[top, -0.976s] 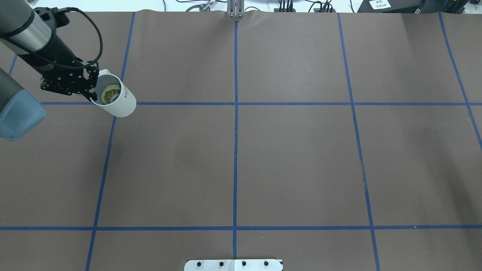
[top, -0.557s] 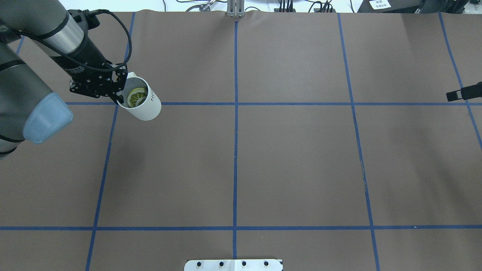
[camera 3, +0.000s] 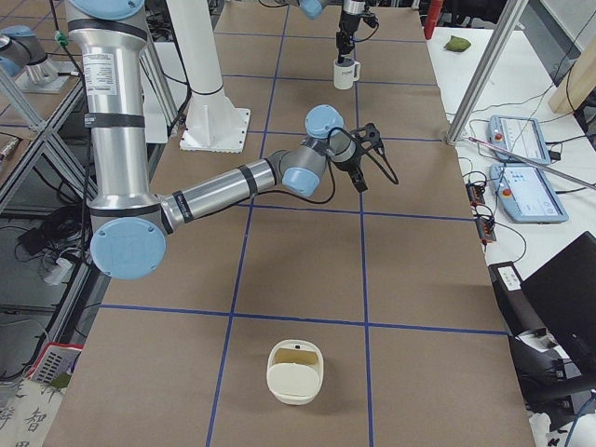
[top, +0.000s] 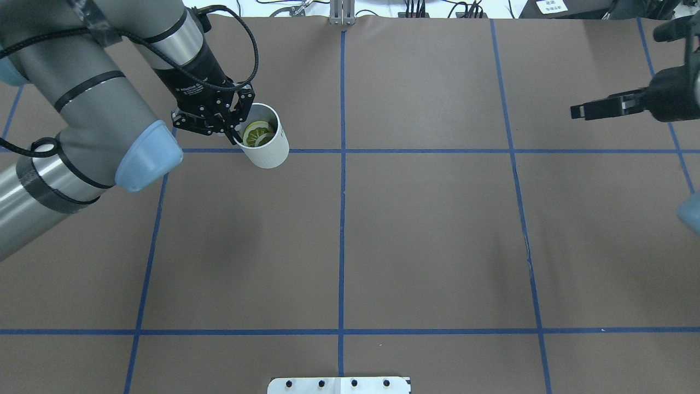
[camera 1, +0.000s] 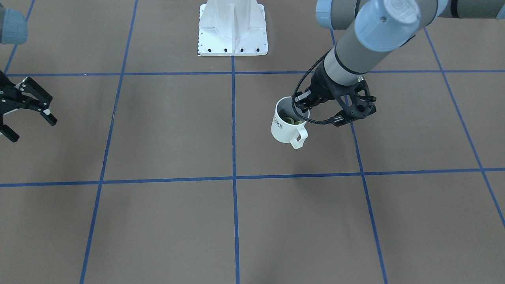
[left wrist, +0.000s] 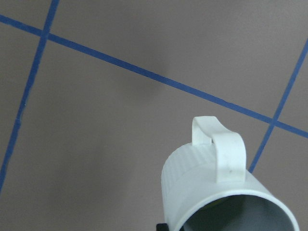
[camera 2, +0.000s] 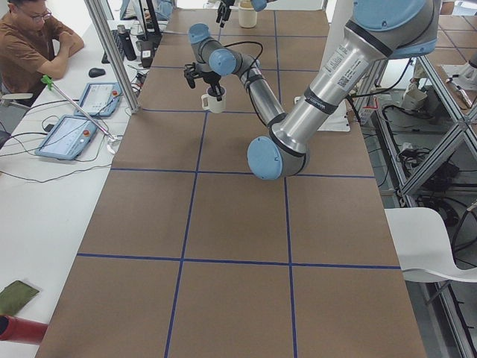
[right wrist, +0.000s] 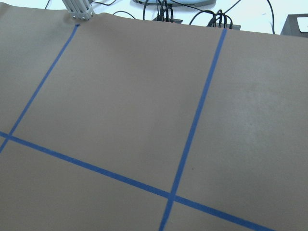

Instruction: Left arm hands cup to right arm to dump lemon

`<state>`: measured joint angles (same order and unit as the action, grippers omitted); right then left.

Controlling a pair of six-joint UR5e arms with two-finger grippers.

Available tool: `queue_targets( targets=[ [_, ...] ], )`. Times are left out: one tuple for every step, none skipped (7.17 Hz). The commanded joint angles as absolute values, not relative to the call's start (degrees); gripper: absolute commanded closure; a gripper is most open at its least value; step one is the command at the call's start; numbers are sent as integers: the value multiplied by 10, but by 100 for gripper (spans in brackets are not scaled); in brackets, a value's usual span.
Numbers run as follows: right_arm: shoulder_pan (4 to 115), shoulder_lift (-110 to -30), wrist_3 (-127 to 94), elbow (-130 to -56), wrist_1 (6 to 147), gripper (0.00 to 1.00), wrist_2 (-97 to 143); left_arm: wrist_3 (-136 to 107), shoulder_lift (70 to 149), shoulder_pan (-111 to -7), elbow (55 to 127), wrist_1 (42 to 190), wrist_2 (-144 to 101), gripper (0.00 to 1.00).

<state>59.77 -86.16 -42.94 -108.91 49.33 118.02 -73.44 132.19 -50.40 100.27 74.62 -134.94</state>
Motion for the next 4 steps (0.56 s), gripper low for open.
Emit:
queue_targets(
  targets=[
    [465, -829, -468, -1096, 464, 2, 989, -759, 1356, -501, 970, 745, -1351, 100],
    [420, -809, -474, -1099, 464, 2, 927, -796, 1384, -501, 942, 745, -1352, 100],
    [398, -791, -483, -1099, 464, 1, 905, -855, 1406, -501, 918, 746, -1354, 100],
    [374, -773, -489, -1100, 464, 2, 867, -891, 1411, -502, 918, 751, -1358, 100]
  ],
)
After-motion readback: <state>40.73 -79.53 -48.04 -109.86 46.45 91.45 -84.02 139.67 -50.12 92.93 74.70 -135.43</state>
